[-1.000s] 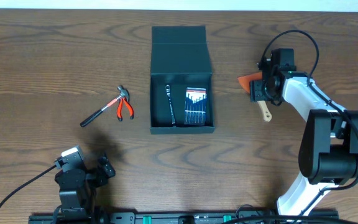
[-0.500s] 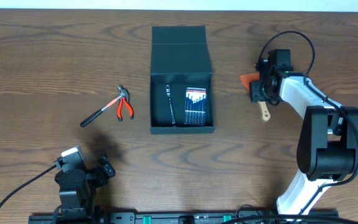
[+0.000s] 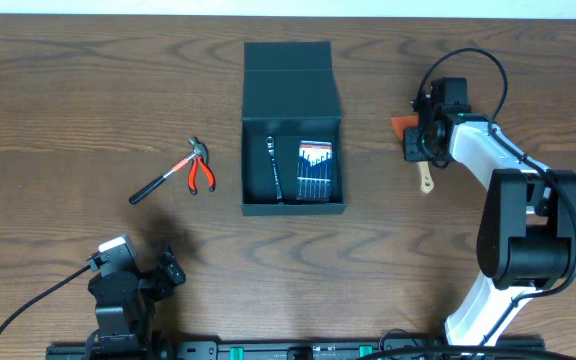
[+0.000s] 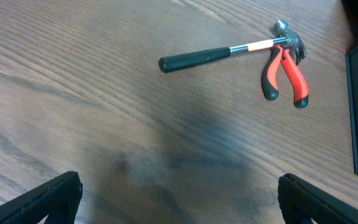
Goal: Pack container
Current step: 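Lower the right gripper and grasp the scraper's wooden handle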
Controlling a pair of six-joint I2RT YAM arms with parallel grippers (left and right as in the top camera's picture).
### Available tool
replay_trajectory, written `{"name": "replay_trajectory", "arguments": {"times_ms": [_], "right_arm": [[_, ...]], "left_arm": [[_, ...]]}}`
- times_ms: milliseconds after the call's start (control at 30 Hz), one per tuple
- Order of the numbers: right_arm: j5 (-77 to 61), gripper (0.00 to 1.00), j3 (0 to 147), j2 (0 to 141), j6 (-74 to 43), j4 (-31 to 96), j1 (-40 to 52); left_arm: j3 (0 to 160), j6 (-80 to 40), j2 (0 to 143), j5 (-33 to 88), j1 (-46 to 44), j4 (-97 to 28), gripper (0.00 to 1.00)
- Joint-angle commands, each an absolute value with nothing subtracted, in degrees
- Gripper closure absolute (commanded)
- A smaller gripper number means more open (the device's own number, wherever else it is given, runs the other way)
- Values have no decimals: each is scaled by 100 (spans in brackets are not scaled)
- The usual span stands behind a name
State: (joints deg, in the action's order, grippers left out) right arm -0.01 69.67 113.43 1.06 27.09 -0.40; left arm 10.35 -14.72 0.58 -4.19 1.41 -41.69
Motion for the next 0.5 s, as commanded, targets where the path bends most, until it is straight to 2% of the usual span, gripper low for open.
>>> {"name": "replay_trajectory", "arguments": {"times_ms": [0, 333, 467], "right_arm": [[-93, 77, 6853, 11651, -113, 2779, 10], [-202, 83, 6858, 11649, -309, 2700, 8], [-202, 89, 6958, 11646, -370, 2733, 8]], "left_arm": [[943, -1376, 21, -362, 169, -4187, 2], [945, -1376, 21, -362, 169, -4187, 1], [943, -1376, 21, -362, 169, -4189, 1]]}}
